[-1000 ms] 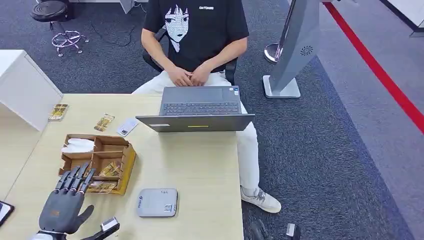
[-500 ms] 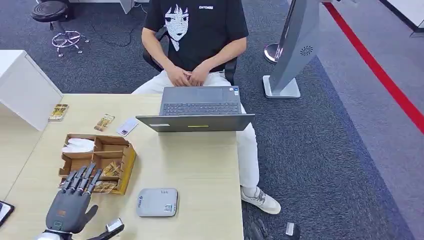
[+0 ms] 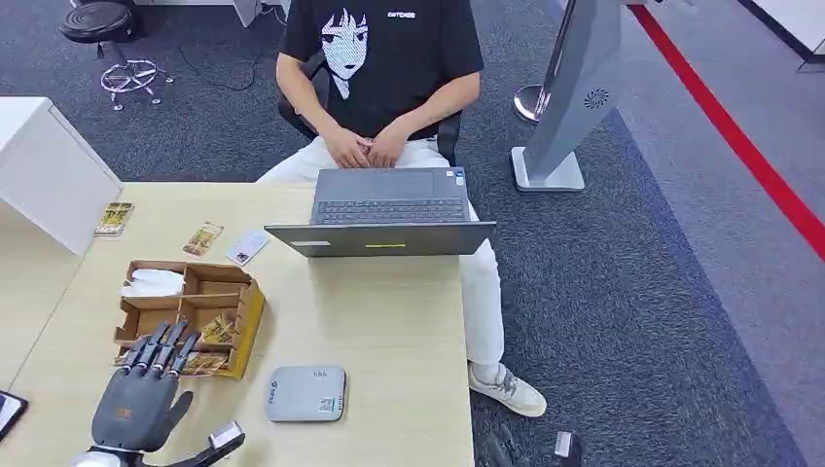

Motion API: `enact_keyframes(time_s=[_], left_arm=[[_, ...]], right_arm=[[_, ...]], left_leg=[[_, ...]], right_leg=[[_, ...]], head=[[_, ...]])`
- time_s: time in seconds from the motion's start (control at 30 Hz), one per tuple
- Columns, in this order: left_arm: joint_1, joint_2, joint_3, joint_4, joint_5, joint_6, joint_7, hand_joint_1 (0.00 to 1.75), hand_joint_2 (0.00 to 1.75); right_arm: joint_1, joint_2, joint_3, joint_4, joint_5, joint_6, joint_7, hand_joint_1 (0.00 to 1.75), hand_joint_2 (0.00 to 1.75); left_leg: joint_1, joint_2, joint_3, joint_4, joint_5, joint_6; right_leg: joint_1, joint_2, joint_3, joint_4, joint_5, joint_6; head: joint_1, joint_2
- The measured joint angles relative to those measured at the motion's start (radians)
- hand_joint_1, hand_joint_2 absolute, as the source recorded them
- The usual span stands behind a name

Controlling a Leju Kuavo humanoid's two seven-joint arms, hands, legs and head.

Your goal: Pass the card to the sensor for recognition and then transmit it.

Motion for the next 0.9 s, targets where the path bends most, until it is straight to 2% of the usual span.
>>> enact_keyframes(time_s=[0.63,0.9], left_arm=[[-0.025,0.000,0.032,0.010,0.020,0.003,-0.006,1.75,1.75],[-0.038,-0.025,0.061,0.012,-0.003,0.030,-0.011,1.75,1.75]], right_arm=[[0.000,0.000,0.004,0.000,0.000,0.000,-0.001,0.00,1.75],[0.000,0.000,0.005,0.000,-0.011,-0.001,-0.002,0.00,1.75]], left_leg=[[0.000,0.000,0.000,0.000,0.000,0.000],[0.000,0.000,0.000,0.000,0.000,0.000]], right_leg=[[0.000,0.000,0.000,0.000,0.000,0.000],[0.000,0.000,0.000,0.000,0.000,0.000]], head=[[0.000,0.000],[0.000,0.000]])
